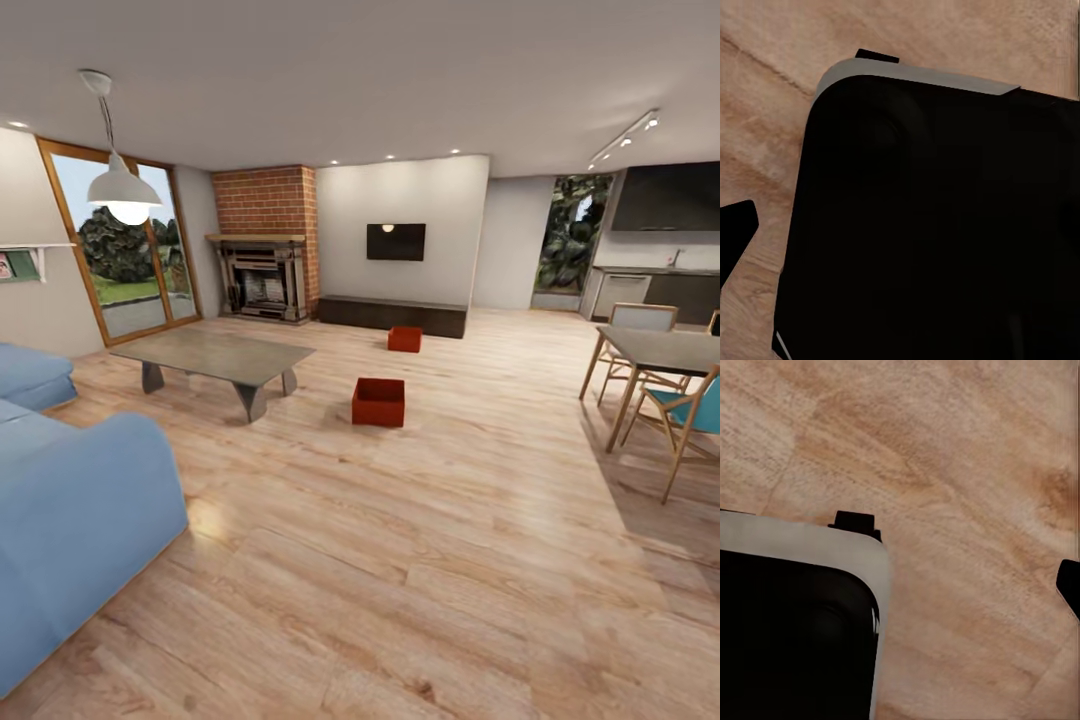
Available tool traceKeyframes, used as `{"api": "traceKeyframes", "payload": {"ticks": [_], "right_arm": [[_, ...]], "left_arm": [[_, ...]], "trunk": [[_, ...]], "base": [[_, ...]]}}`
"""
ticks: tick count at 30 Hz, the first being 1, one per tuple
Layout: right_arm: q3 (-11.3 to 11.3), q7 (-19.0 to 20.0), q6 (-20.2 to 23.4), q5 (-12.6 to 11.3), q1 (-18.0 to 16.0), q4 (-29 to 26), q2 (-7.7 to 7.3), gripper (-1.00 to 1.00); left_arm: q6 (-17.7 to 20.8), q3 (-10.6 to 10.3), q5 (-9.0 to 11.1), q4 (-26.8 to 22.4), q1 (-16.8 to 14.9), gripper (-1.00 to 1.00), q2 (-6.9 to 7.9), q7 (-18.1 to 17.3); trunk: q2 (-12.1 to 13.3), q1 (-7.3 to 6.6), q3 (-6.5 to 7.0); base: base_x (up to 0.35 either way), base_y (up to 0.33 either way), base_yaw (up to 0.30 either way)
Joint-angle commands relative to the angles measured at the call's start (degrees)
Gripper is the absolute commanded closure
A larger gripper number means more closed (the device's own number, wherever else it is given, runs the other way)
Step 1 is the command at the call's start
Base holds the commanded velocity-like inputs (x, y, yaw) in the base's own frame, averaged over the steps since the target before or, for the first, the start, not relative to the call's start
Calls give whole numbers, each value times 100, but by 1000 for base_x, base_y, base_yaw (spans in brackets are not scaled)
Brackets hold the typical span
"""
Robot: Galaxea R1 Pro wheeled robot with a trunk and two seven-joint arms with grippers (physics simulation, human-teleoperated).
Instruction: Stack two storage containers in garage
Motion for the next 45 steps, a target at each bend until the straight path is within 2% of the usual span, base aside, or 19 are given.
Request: {"api": "traceKeyframes", "payload": {"ticks": [1, 45], "right_arm": [[49, -3, -32, -48, -6, 17, 3, -100], [49, -3, -32, -48, -6, 16, 3, -100]], "left_arm": [[-13, 42, 9, 0, -2, -100, -2, 4], [-12, 42, 9, 0, -2, -100, -2, 7]], "trunk": [[-2, 3, -5], [-2, 3, -5]], "base": [[325, 0, 0], [325, 0, 0]]}}
